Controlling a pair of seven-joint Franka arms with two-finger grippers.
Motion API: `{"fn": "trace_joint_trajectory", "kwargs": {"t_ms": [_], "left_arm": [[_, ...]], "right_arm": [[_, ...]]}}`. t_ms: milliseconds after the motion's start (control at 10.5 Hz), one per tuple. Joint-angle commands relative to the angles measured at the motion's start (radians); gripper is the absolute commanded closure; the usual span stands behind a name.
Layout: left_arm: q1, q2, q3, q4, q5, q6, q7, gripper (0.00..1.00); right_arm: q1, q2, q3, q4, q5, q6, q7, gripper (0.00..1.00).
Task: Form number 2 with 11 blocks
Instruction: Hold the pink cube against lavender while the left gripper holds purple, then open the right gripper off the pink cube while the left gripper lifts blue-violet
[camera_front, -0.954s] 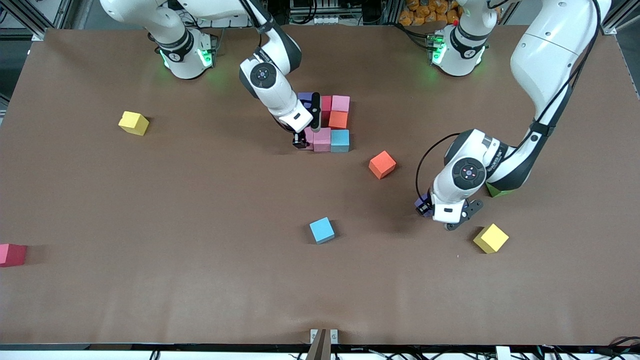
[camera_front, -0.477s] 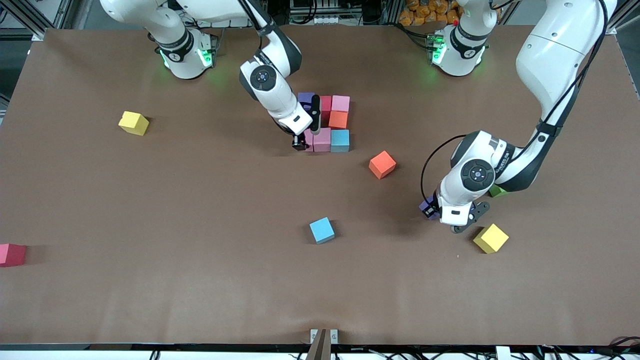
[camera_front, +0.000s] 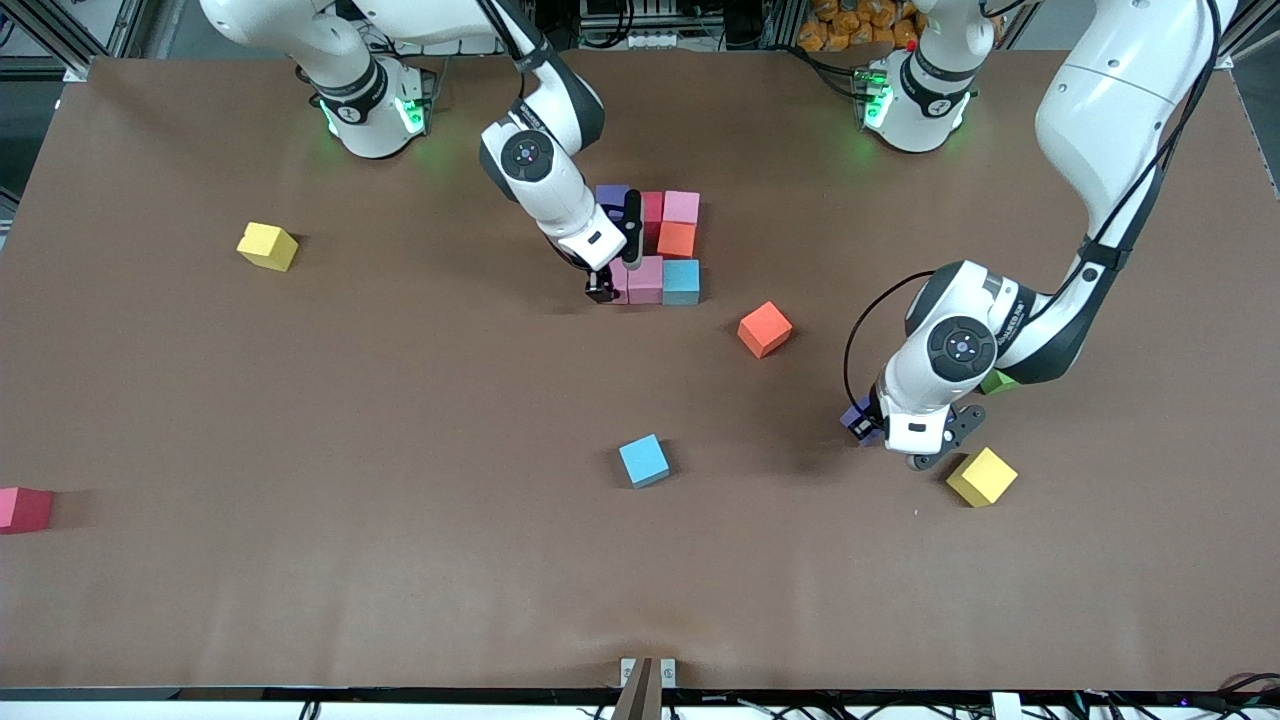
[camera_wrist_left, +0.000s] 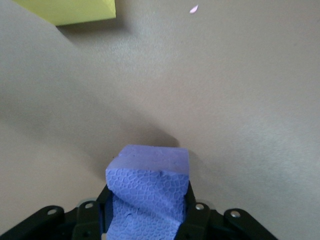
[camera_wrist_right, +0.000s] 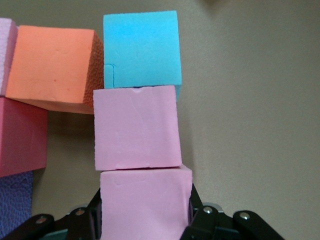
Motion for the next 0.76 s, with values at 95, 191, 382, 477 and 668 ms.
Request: {"fn": "trace_joint_trajectory", "kwargs": {"t_ms": [95, 191, 382, 477, 668], "left_arm": [[0.004, -0.069, -0.016, -0.018, -0.041, -0.001, -0.058, 1.0], [0.004, -0.072, -0.038, -0.018, -0.041, -0.003, -0.105, 1.0], [-0.002, -0.072, -0.059, -0.02, -0.041, -0.01, -0.147, 1.0], [-0.002, -0.072, -0.073, -0.018, -0.041, -0.027, -0.167, 1.0], [-0.002, -0.072, -0.102, -0.018, -0.041, -0.045, -0.243, 1.0]], "right_arm": [[0.017, 0.011, -0.011, 0.025, 0.018, -0.003, 0.002, 0.29], [0.016, 0.015, -0.011, 0.025, 0.016, -0.003, -0.004, 0.01], [0.016, 0.015, -0.02, 0.025, 0.016, -0.003, -0.006, 0.0], [0.016, 0.008, -0.022, 0.033, 0.016, -0.006, -0.003, 0.0], [0.011, -0.017, -0.039, 0.044, 0.018, -0.04, -0.003, 0.0]]}}
